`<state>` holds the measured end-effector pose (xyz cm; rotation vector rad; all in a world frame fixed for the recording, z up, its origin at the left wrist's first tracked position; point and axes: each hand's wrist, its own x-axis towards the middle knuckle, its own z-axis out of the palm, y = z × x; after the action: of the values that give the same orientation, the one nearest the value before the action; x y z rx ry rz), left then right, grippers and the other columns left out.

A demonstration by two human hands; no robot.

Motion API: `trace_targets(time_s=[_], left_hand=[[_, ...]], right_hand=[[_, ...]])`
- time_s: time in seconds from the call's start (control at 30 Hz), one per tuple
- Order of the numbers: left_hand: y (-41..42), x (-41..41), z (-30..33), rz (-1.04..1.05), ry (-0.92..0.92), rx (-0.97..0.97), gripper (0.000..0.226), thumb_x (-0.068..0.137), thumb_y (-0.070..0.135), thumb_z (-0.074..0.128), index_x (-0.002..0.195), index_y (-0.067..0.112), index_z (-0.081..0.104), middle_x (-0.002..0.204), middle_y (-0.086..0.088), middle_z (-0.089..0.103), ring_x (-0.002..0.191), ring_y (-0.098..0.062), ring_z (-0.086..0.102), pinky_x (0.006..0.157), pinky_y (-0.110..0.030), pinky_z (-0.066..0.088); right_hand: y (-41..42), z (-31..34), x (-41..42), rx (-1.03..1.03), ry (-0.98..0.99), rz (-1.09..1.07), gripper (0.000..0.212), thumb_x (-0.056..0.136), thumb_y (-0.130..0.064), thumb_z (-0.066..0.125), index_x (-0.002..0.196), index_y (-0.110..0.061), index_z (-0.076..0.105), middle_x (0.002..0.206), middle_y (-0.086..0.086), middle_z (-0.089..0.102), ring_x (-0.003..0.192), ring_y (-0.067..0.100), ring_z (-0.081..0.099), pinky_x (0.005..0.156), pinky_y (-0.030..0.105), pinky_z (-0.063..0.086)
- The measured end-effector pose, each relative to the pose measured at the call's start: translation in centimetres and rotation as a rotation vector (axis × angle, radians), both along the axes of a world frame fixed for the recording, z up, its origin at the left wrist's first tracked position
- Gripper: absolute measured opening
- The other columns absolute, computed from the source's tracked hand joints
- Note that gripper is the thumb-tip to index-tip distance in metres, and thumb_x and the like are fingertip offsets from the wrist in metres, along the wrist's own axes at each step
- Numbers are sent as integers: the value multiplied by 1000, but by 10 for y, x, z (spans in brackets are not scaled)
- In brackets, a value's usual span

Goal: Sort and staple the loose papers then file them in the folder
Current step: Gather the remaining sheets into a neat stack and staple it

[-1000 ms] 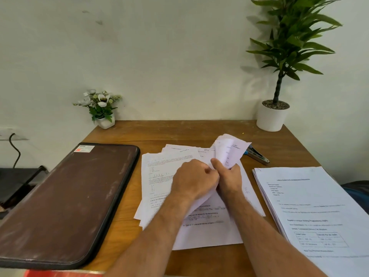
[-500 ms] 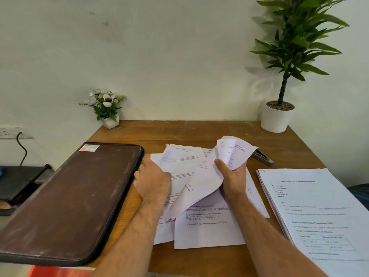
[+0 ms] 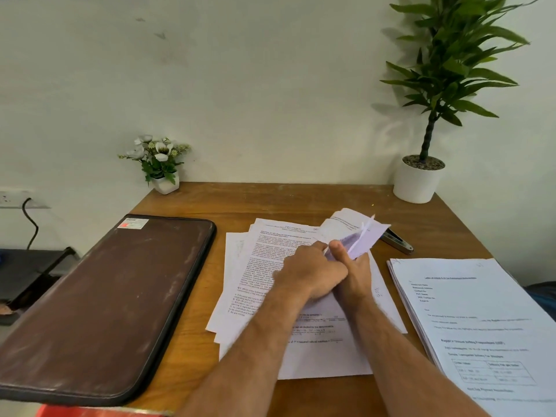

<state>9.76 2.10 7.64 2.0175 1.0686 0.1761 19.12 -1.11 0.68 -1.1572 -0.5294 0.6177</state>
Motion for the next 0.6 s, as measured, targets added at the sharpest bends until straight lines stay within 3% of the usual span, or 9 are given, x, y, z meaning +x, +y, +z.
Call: trace_targets(time_s=[0.07,0.13,0.17,0.23,0.27,0.33,0.47,0.53,0.6], left_hand=[[7,1,-3,-45,-70,-158,80,46,50,55,125,35,62,114,-7,73,113,-36,63,104,-65,41],[13,-4,-6,-86,-205,-367,70,53,41,55,119,23,69,108,-21,73,110,-46,64,105,-66,43],[14,-9,-4,-59,-284,-477,62,62,33,55,120,17,70,115,-26,69,114,-49,62,106,-65,44],[18,-18,-2,5,-383,-637,52,76,22,51,123,12,71,123,-29,66,113,-45,64,108,-57,47],[21,-21,-3,51,-401,-636,46,82,21,51,123,14,72,122,-26,67,108,-36,67,107,-52,49],[28,-29,-5,164,-356,-432,33,97,17,52,121,20,74,125,-5,66,107,-16,61,105,-35,45],[48,-45,-18,127,-146,-73,27,98,12,63,114,29,76,134,6,64,124,-14,56,101,-24,42],[54,-50,-28,204,-89,17,23,94,17,69,110,32,76,129,8,66,116,-15,61,95,-26,48],[57,-59,-35,357,119,188,33,92,31,72,125,34,66,133,5,60,120,-20,55,104,-38,45]], right_hand=[[2,7,-2,-17,-31,1,87,51,-85,75,103,-16,63,83,7,73,81,22,74,83,53,59],[1,11,-3,-22,-16,32,87,46,-97,57,99,-28,57,73,-5,72,76,10,73,80,32,59],[0,12,-2,-27,-4,66,84,52,-92,64,107,-28,58,84,-3,75,85,16,74,84,37,59],[-4,6,3,-79,24,113,67,69,-57,78,120,-19,61,104,11,75,97,35,72,91,59,55],[-5,2,7,-86,54,113,52,75,-42,76,117,-16,62,107,14,74,98,37,71,92,62,54],[-3,0,8,-133,114,74,19,90,-21,69,107,-18,62,108,14,73,99,37,71,92,60,54],[3,0,5,-231,55,94,15,95,-21,65,110,-23,65,110,5,75,96,28,74,88,56,57],[3,-6,4,-305,23,86,15,95,-23,66,109,-26,65,110,2,75,91,25,75,83,54,60],[-1,-11,2,-336,59,53,15,95,-21,66,105,-31,61,109,0,74,89,24,75,80,52,61]])
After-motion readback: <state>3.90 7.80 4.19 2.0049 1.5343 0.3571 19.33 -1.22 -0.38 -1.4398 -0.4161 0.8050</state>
